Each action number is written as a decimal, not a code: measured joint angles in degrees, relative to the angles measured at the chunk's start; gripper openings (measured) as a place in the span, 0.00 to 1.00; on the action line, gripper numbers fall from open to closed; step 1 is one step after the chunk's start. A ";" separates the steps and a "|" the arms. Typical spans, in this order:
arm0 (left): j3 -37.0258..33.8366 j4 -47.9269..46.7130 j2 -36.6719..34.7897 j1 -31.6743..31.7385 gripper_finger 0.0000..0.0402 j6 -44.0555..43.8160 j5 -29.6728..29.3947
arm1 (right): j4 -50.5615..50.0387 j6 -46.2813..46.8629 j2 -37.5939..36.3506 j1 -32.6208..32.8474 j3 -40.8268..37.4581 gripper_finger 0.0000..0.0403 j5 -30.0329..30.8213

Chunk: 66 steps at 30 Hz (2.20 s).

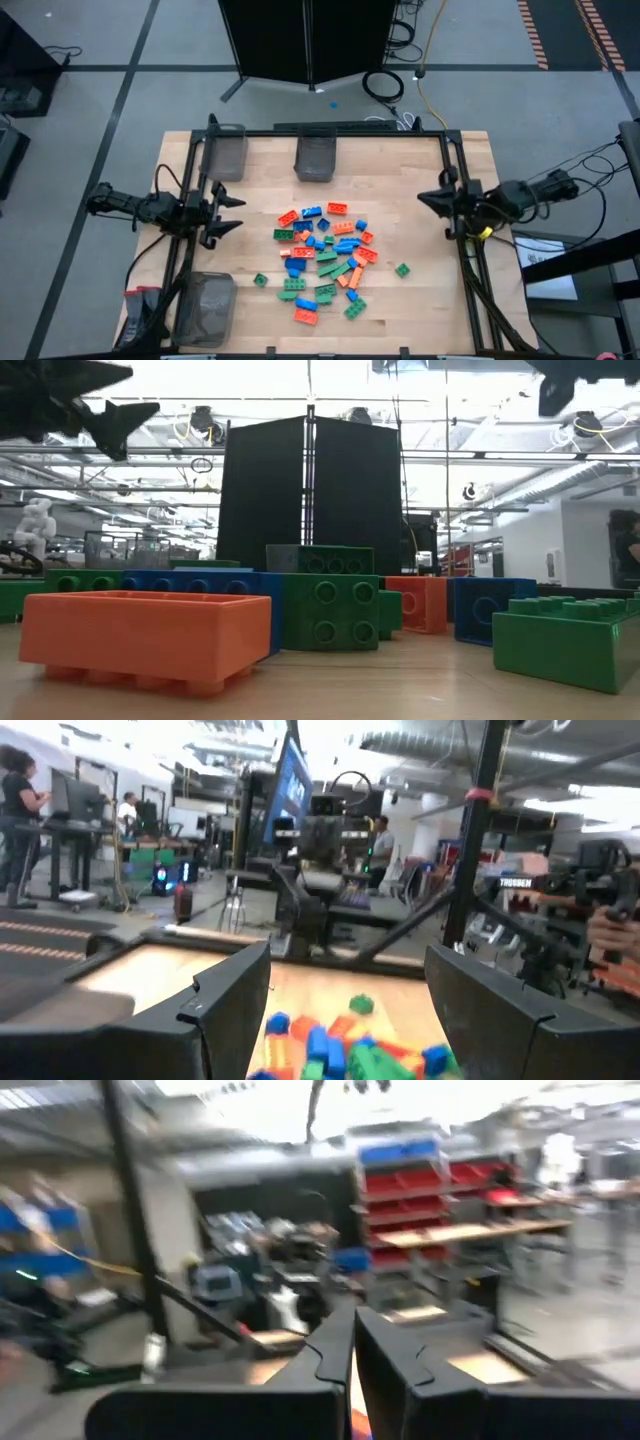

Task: Sort blocks
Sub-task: Put the green game piece into the top right black transparent bin

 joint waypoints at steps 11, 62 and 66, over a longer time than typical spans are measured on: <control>7.29 2.85 -0.04 0.00 0.66 -0.07 20.84 | -27.05 4.27 26.48 0.03 26.51 0.03 0.67; 24.46 -47.72 22.14 0.00 0.64 -22.59 -9.16 | -74.03 55.05 75.99 -0.15 48.57 0.45 -33.65; 24.46 -47.73 22.21 0.00 0.64 -22.61 -9.18 | -74.47 56.62 78.92 0.33 47.97 0.57 -33.41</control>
